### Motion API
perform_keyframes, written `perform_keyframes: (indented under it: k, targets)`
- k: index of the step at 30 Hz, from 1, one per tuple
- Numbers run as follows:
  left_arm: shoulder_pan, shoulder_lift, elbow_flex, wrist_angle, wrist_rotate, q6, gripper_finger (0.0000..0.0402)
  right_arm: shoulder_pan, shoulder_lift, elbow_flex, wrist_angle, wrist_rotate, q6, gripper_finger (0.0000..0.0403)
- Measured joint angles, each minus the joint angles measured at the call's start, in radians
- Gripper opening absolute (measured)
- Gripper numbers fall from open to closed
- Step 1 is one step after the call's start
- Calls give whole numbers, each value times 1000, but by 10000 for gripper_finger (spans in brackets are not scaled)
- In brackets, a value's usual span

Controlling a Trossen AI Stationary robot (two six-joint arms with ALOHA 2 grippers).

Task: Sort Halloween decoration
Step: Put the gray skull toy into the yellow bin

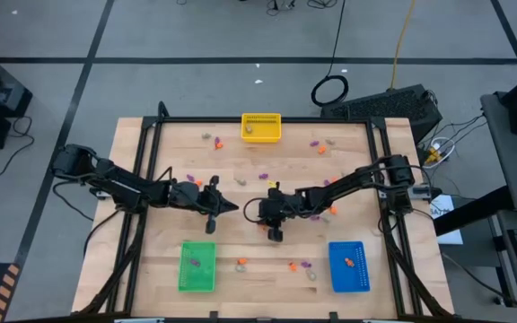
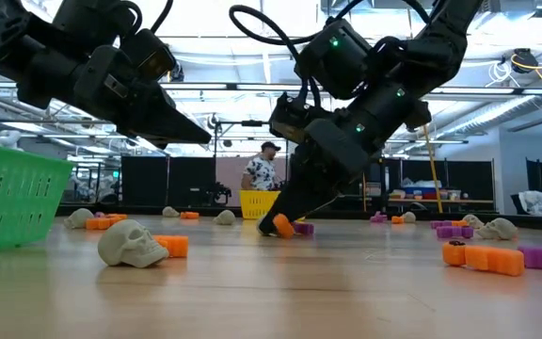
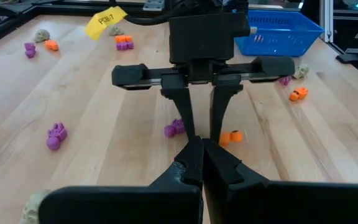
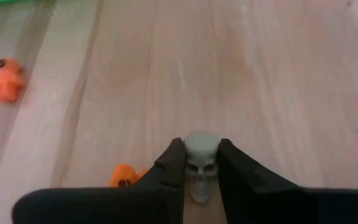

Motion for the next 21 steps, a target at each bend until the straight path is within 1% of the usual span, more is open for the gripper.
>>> perform_keyframes:
  k: [3,7,11,13,17,21]
  targets:
    - [0,0,0,-1,0,0,2,0,-35,-1,-6,-15,-1,49]
    - [0,0,0,-1,0,0,2,-5,-114,2,-21,-18,-1,53]
    - [0,0,0,-1,0,1,2,-33,-200,4,-72,-2,-1,52]
    - [0,0,0,-1,0,1,2,-58,-243,21,-128,4,-3,52]
    - [0,0,0,0,0,3,2,-128,-277,118,-285,75,-51,52]
    - [0,0,0,1,0,3,2,-238,-264,251,-404,105,-111,52]
